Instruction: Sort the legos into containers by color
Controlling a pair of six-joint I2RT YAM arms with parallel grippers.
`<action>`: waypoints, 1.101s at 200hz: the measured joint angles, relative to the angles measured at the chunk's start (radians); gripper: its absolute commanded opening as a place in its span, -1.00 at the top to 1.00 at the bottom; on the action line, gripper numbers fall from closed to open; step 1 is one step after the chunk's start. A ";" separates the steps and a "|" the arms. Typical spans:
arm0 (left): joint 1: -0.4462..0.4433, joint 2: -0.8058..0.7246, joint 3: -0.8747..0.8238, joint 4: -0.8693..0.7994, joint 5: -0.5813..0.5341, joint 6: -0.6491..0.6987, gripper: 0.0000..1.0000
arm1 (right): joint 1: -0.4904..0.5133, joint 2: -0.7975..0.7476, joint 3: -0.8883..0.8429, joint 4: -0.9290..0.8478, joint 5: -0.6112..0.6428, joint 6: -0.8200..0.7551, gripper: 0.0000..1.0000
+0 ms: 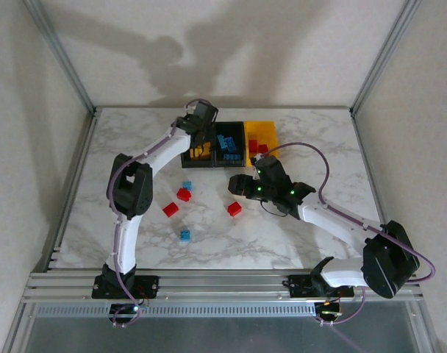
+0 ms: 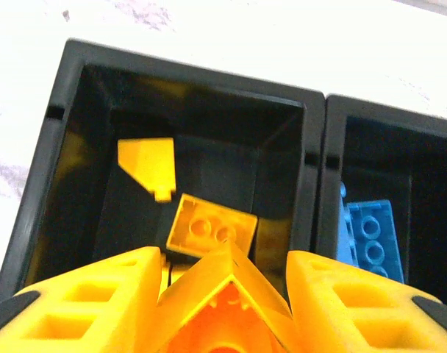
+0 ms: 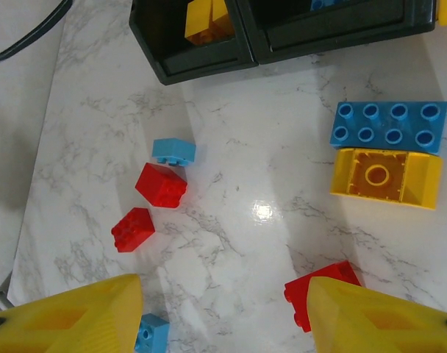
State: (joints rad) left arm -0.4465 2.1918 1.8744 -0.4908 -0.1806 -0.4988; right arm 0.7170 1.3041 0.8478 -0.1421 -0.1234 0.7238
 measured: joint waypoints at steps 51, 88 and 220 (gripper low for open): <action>0.043 0.117 0.088 0.000 0.017 0.006 0.14 | -0.008 0.003 0.004 0.000 -0.001 -0.006 -0.21; 0.050 0.150 0.088 0.003 0.034 0.007 0.08 | -0.010 0.005 0.004 0.000 0.000 -0.006 -0.21; 0.035 -0.002 -0.043 0.045 0.065 0.017 -0.21 | -0.011 -0.018 0.001 -0.008 0.008 -0.002 -0.20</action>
State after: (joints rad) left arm -0.4110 2.1895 1.8317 -0.4454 -0.1154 -0.4820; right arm 0.7063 1.2865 0.8486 -0.1497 -0.1150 0.7219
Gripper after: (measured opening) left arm 0.606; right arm 0.603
